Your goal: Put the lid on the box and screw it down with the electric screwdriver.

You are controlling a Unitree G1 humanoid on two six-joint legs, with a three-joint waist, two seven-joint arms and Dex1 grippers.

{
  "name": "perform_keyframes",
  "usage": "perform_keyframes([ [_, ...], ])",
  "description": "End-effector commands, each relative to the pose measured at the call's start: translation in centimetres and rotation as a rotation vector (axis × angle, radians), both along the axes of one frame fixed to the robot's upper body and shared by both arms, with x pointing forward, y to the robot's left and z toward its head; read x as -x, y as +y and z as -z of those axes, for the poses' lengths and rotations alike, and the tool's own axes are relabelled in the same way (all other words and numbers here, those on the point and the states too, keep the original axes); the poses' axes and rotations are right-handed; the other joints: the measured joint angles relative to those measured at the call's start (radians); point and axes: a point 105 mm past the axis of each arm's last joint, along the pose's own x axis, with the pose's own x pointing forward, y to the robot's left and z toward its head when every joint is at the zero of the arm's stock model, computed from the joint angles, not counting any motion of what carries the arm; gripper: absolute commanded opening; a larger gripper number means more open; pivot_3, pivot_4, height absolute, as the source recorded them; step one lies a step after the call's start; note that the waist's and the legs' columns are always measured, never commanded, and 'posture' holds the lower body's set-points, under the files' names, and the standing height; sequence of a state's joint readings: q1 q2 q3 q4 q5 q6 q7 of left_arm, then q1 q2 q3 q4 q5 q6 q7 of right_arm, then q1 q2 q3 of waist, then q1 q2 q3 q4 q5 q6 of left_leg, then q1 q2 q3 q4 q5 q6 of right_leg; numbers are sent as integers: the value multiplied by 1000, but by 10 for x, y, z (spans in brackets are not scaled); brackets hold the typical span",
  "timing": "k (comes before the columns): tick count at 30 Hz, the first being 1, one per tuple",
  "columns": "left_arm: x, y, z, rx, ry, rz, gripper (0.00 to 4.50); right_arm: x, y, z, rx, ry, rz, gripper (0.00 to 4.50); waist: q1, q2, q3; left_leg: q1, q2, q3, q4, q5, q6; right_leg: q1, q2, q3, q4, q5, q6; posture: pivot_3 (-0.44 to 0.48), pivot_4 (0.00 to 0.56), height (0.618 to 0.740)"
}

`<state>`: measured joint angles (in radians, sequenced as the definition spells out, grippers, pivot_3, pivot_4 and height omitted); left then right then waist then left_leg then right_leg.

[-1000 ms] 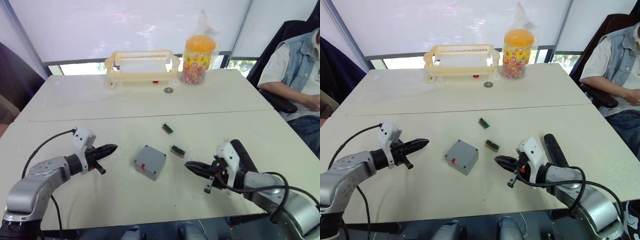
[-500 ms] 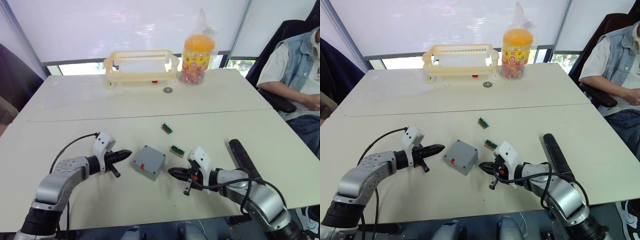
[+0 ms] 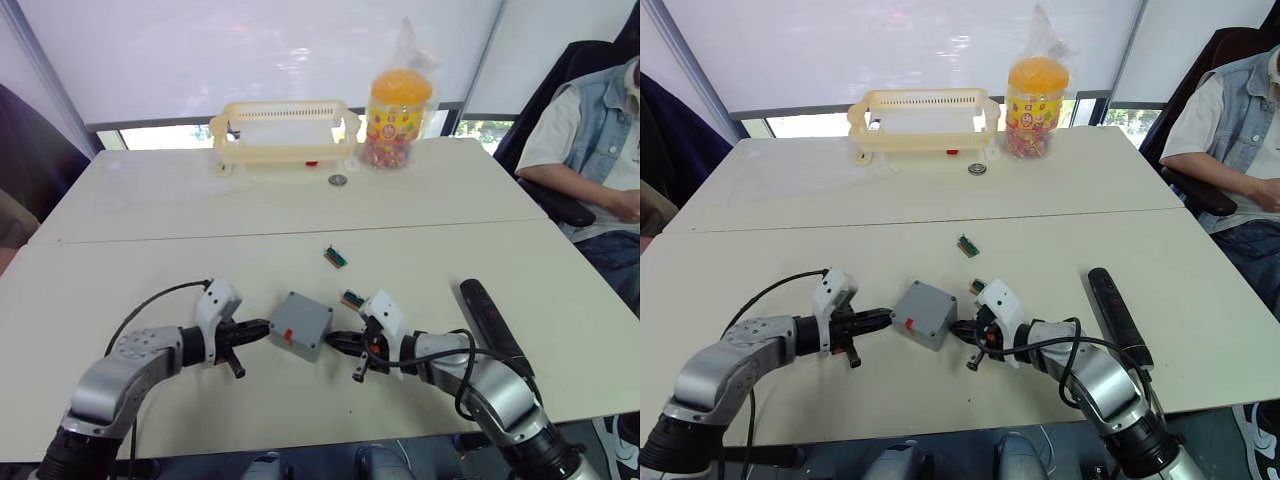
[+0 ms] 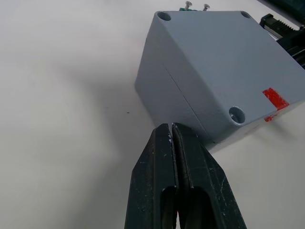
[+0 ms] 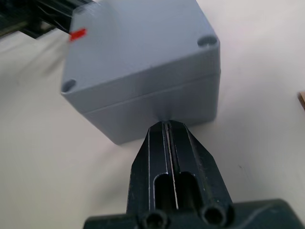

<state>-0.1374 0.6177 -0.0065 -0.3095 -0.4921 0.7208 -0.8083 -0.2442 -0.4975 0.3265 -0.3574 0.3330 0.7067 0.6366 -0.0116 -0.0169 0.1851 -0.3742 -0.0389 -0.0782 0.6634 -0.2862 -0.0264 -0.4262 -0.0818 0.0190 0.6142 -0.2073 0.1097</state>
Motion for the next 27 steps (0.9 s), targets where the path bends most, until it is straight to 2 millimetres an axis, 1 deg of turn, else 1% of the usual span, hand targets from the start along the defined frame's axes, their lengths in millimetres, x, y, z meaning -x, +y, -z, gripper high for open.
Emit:
perform_keyframes([
  [1, 13, -22, -5, 38, -4, 93, 52, -1, 4, -14, -31, -59, -29, 0, 0, 0, 0, 0, 0, 0, 0, 0, 0, 0, 0, 0, 0, 0, 0, 0, 150, 740],
  [6, 19, -29, -3, 50, 11, 128, 52, -2, -1, -13, -18, -64, -23, 0, 0, 0, 0, 0, 0, 0, 0, 0, 0, 0, 0, 0, 0, -1, -1, 0, 150, 740],
  [9, 16, -32, -1, 44, 3, 122, 52, -1, -2, -13, -14, -64, -24, 0, 0, 0, 0, 0, 0, 0, 0, 0, 0, 0, 0, 0, 0, -1, -1, 0, 150, 740],
  [20, 4, -29, 0, 32, -31, 80, 52, 3, -3, -13, -13, -58, -24, 0, 0, 0, 0, 0, 0, 0, 0, 0, 0, 0, 0, 0, 0, -1, -1, 0, 150, 740],
  [25, 5, -28, 0, 32, -28, 84, 52, 2, -7, -11, 0, -62, -11, 0, 0, 0, 0, 0, 0, 0, 0, 0, 0, 0, 0, 0, 0, -1, -1, 0, 150, 740],
  [27, 6, -21, -5, 26, -37, 74, 52, 1, -12, -13, 11, -76, 4, 0, 0, 0, 0, 0, 0, 0, 0, 0, 0, 0, 0, 0, 0, -1, -1, 0, 150, 740],
])
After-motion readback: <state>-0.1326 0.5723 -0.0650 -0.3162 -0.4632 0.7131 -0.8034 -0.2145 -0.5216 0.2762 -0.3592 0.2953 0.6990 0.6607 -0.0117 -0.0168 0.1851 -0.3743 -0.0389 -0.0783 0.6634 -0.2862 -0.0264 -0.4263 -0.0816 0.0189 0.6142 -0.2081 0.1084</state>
